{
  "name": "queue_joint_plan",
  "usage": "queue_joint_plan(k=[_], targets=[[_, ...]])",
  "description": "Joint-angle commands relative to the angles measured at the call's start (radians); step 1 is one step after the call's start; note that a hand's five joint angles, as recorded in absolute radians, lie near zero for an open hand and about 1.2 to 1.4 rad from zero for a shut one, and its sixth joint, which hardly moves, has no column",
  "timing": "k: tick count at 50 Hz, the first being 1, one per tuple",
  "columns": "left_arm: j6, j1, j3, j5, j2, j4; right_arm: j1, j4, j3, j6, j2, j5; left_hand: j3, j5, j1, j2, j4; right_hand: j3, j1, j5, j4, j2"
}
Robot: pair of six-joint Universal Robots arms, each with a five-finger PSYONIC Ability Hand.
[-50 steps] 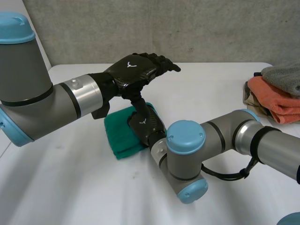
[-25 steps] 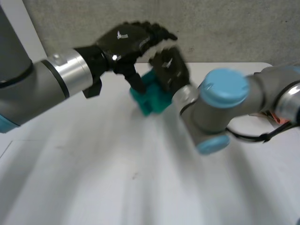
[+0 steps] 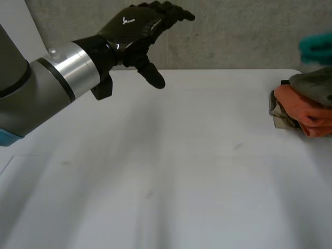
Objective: Fold the laundry.
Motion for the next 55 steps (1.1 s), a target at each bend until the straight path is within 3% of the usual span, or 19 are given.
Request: queue_joint_plan(k=[1, 12, 23, 24, 25, 26, 33, 39, 42, 47, 50, 55], targets=[[0.004, -0.010, -0.017, -0.002, -0.010, 0.000, -0.141, 0.007, 0.126, 0.014, 0.078, -0.173, -0.014, -0.026, 0.005, -0.013, -0.007, 0.217, 0.371, 0.295, 0.199, 0.248], [0.004, -0.013, -0.015, 0.000, -0.017, -0.001, -0.196, -0.022, 0.212, 0.066, 0.015, -0.412, -0.011, -0.023, 0.008, -0.010, -0.004, 0.217, 0.371, 0.295, 0.199, 0.248], [0.001, -0.037, -0.020, -0.002, -0.010, -0.003, -0.274, -0.126, 0.225, 0.139, 0.006, -0.515, -0.011, -0.023, 0.008, -0.010, -0.004, 0.217, 0.371, 0.295, 0.199, 0.248], [0.001, -0.036, -0.024, 0.000, -0.010, -0.003, -0.282, -0.126, 0.227, 0.141, 0.012, -0.508, -0.011, -0.023, 0.008, -0.010, -0.004, -0.425, -0.270, -0.346, -0.442, -0.394], [0.001, -0.036, -0.024, 0.000, -0.010, -0.003, -0.284, -0.126, 0.228, 0.142, 0.017, -0.503, -0.011, -0.023, 0.008, -0.010, -0.004, -0.809, -0.654, -0.731, -0.826, -0.778], [0.001, -0.036, -0.026, -0.002, -0.010, -0.003, -0.288, -0.124, 0.231, 0.142, 0.020, -0.494, -0.011, -0.023, 0.008, -0.010, -0.004, -1.005, -0.851, -0.927, -1.022, -0.974], [0.002, -0.037, -0.026, -0.002, -0.013, -0.003, -0.357, -0.040, 0.265, 0.141, -0.028, -0.311, -0.011, -0.023, 0.008, -0.010, -0.004, -1.005, -0.851, -0.927, -1.022, -0.974], [-0.004, -0.039, -0.027, -0.002, -0.007, -0.003, -0.380, 0.188, 0.249, 0.130, -0.265, -0.213, -0.014, -0.026, 0.005, -0.013, -0.007, -1.005, -0.851, -0.927, -1.022, -0.974], [-0.007, -0.046, -0.029, 0.000, -0.006, -0.004, -0.416, 0.265, 0.216, 0.104, -0.314, -0.163, -0.014, -0.026, 0.005, -0.013, -0.007, -1.005, -0.851, -0.927, -1.022, -0.974], [-0.007, -0.082, -0.017, -0.003, 0.000, 0.000, -0.434, 0.365, 0.072, -0.114, -0.339, 0.072, -0.014, -0.026, 0.005, -0.013, -0.007, -1.005, -0.851, -0.927, -1.022, -0.974], [-0.008, -0.083, 0.003, -0.008, 0.011, 0.003, -0.397, 0.330, 0.023, -0.204, -0.342, 0.150, -0.014, -0.026, 0.005, -0.013, -0.007, -1.005, -0.851, -0.927, -1.022, -0.974], [-0.040, -0.076, 0.065, -0.116, 0.046, 0.007, -0.108, 0.127, 0.020, -0.181, -0.388, 0.169, -0.014, -0.026, 0.005, -0.013, -0.007, -1.005, -0.851, -0.927, -1.022, -0.974]])
